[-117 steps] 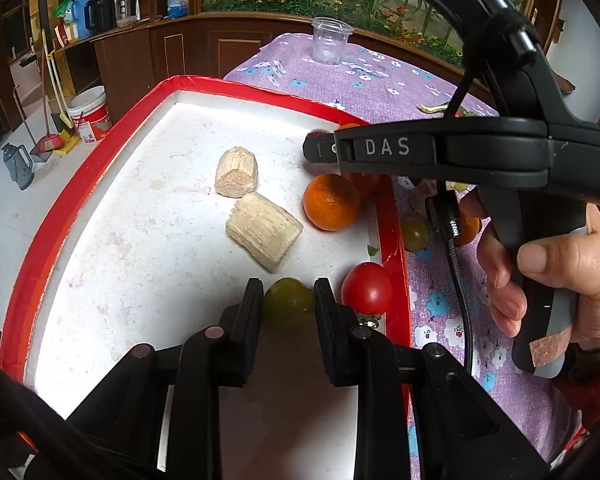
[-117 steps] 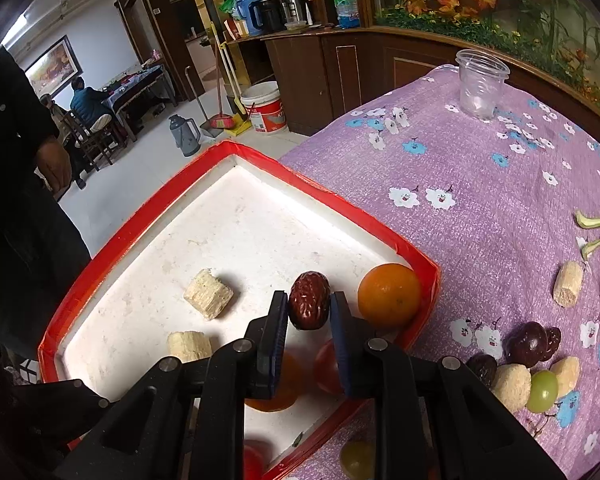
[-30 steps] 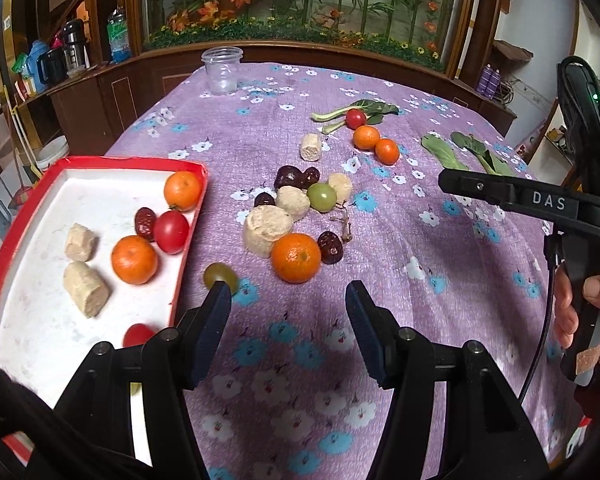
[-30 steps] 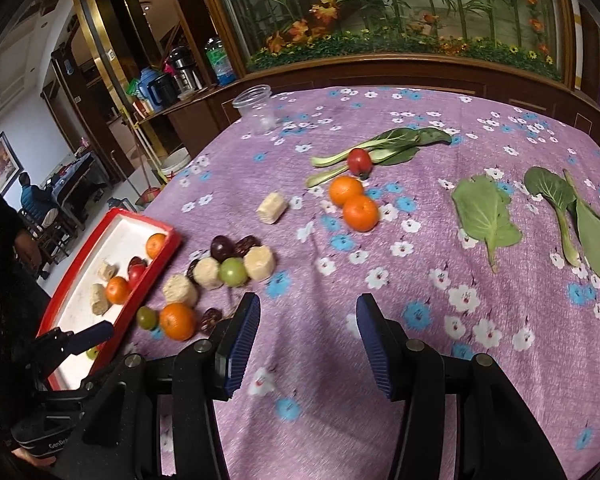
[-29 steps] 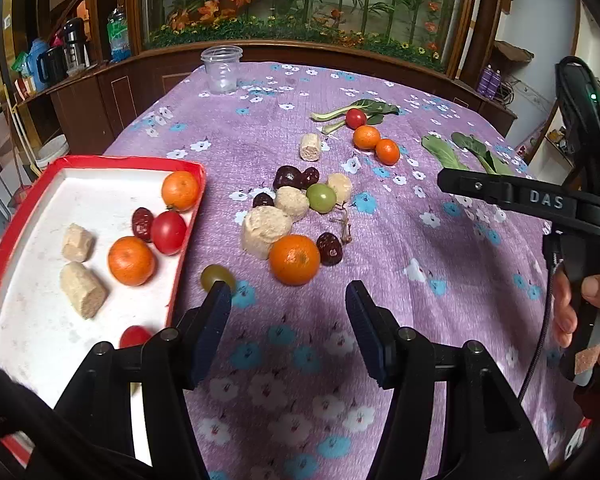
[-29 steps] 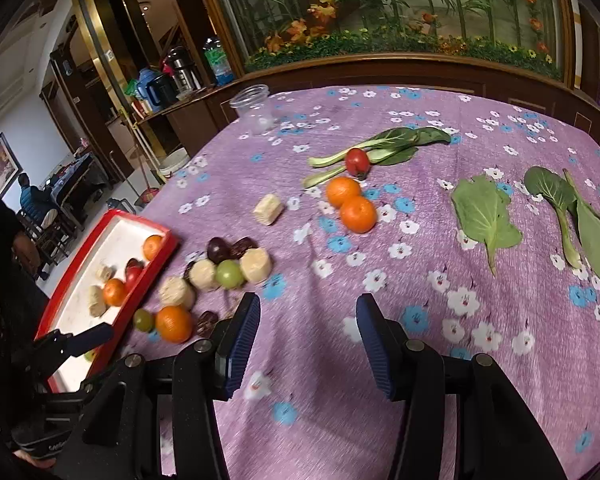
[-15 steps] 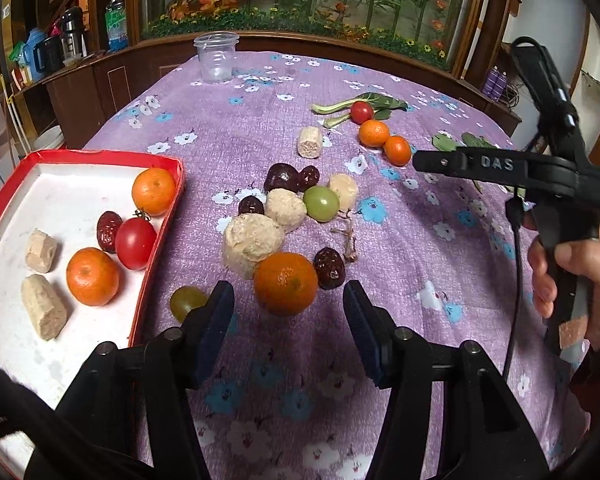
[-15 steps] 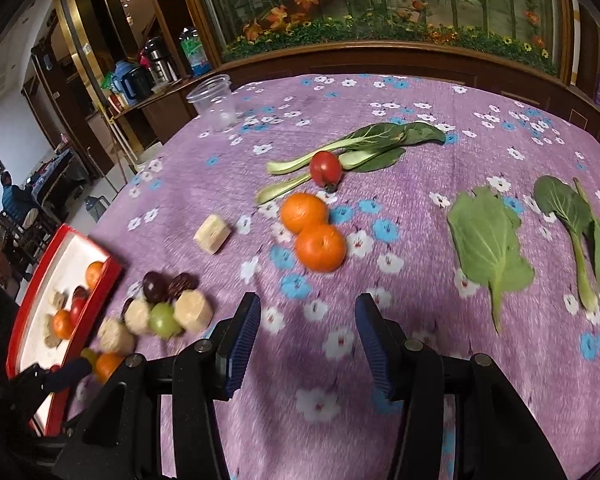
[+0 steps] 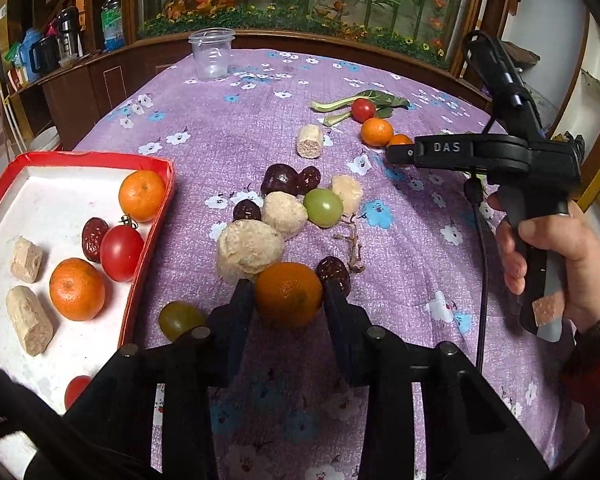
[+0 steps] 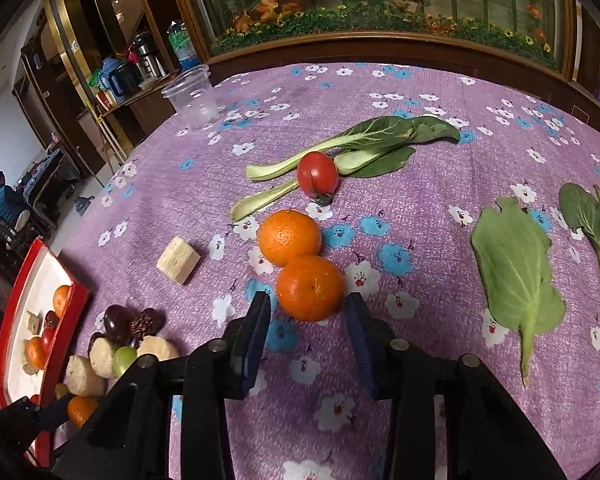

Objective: Organize fruits
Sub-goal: 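Grasp a mandarin orange with the left gripper while the right gripper grasps another mandarin orange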

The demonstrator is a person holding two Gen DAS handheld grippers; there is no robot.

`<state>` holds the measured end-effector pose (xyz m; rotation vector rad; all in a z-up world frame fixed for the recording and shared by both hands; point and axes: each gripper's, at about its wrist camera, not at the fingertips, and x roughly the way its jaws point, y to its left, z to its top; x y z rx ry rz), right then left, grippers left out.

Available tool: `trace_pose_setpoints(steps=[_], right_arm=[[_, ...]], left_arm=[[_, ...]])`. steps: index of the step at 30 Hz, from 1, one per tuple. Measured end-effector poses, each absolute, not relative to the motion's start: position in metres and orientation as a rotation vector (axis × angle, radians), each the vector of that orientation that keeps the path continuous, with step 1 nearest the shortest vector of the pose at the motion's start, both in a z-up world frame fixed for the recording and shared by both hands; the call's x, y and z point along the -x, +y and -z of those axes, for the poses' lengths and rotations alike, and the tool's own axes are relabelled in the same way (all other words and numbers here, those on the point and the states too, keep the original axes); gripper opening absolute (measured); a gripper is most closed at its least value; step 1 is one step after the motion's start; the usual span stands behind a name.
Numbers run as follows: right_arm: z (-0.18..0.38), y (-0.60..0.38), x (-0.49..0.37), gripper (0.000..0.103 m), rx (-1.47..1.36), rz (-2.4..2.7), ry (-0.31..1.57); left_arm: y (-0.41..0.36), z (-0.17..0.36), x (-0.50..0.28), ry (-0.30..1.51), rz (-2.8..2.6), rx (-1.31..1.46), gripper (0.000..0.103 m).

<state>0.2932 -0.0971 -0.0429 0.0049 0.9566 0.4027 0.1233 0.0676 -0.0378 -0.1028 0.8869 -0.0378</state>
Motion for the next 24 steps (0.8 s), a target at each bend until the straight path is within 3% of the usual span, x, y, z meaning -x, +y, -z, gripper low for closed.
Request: trace_pose_setpoints(steps=[24], right_arm=[[0.024,-0.104,-0.260,0.034,-0.012,-0.431,0.907]], left_arm=[[0.064,0.033,-0.108,0.885,0.065,0.123,0.032]])
